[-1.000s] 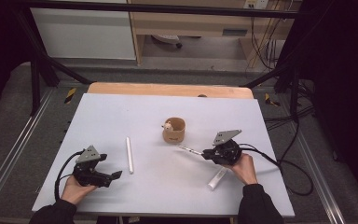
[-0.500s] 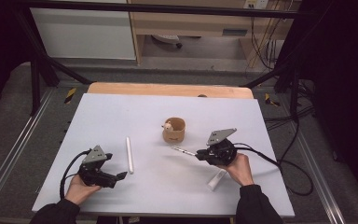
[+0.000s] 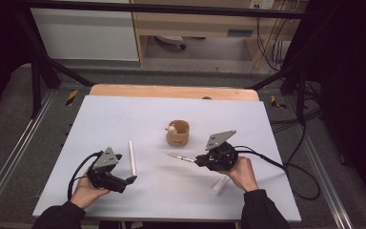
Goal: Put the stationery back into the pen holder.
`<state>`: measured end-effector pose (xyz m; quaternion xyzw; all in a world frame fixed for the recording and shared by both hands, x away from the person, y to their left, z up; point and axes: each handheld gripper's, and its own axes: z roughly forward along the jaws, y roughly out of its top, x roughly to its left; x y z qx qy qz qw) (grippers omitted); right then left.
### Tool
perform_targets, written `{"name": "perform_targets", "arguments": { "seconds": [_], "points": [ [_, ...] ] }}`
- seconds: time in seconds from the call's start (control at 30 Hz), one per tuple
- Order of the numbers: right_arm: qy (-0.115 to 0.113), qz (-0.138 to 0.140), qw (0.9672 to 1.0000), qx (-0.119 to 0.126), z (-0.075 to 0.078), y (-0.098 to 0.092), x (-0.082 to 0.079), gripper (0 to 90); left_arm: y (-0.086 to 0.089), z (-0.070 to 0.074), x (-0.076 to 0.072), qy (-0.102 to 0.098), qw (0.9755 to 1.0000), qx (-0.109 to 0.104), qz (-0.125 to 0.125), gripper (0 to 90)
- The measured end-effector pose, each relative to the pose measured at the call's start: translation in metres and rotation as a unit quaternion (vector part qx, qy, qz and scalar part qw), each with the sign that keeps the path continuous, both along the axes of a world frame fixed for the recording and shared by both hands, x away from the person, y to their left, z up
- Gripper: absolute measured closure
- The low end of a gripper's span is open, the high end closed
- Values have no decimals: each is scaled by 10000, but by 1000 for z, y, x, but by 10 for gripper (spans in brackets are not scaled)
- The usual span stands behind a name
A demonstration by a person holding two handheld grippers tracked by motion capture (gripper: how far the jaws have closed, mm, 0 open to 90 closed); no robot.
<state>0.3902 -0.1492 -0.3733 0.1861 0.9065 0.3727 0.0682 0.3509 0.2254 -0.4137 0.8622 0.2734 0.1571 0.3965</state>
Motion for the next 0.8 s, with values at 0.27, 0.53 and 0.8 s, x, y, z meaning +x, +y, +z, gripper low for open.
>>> {"name": "perform_targets", "arguments": {
  "seconds": [0.27,0.53,0.8],
  "points": [
    [34,212,9998,-44,3,18,-5,804,-29,6,-4,-270,9981,383,-390,56],
    [172,332,9993,-71,4,33,-5,804,-56,8,-9,-659,9909,865,-791,110],
    [235,427,9987,-149,2,40,-8,804,-81,8,-13,-1015,9807,1188,-1176,204]
  ]
}}
